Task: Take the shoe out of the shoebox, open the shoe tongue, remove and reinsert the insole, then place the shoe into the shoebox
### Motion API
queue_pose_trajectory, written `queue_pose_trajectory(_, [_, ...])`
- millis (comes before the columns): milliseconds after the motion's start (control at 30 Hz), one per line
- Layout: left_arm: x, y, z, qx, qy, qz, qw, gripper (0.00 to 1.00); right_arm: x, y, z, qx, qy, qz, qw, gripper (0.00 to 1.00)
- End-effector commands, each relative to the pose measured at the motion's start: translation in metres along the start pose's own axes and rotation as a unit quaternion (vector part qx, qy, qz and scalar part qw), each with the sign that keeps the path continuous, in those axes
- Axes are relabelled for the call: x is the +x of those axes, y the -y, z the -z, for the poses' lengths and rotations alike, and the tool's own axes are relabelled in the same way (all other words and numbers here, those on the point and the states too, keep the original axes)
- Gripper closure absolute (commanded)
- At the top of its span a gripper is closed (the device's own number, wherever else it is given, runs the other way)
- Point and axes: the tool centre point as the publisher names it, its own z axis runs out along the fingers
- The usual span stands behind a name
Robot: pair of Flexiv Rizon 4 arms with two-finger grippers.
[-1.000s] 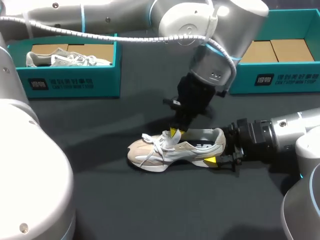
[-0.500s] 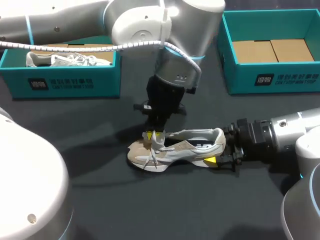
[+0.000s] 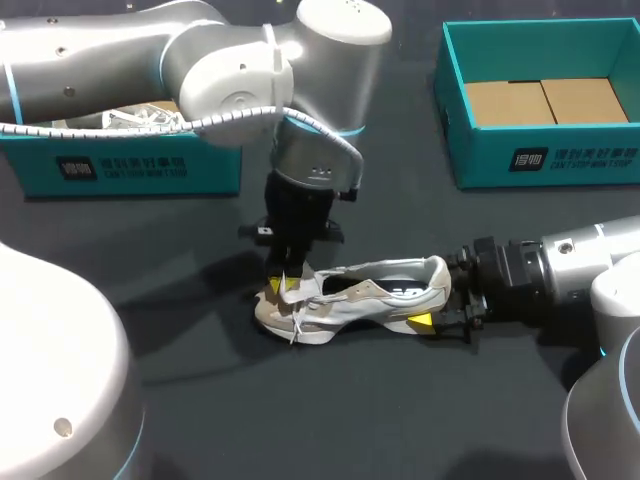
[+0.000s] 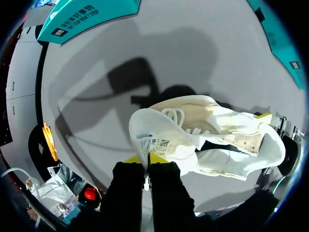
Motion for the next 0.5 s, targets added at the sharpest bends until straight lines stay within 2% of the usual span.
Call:
queue_pose_trajectory(33, [0.000,0.005,-0.010,-0.007,0.012,-0.004,1.000,0.85,-0.002,0.002,0.000,0.002,0.000,-0.001,1.000,1.00])
queue_pose_trajectory(100, [-0.003,0.006,-0.012,-0.005,0.019,-0.004,1.000,0.72,-0.002,0.002,0.000,0.002,0.000,-0.001,1.000,1.00])
queue_pose_trajectory(133, [-0.005,0.006,-0.013,-0.006,0.020,-0.002,1.000,0.70,-0.002,0.002,0.000,0.002,0.000,-0.001,1.000,1.00])
queue_pose_trajectory(167, [-0.007,0.007,-0.013,-0.006,0.023,0.001,1.000,0.60,-0.002,0.002,0.000,0.002,0.000,-0.001,1.000,1.00])
queue_pose_trajectory(367, [-0.017,0.009,-0.013,-0.006,0.029,0.009,1.000,0.53,-0.002,0.002,0.000,0.002,0.000,-0.001,1.000,1.00])
queue_pose_trajectory(500, [-0.027,0.008,-0.004,0.000,0.018,0.011,1.000,0.52,-0.002,0.002,0.000,0.002,0.000,-0.001,1.000,1.00])
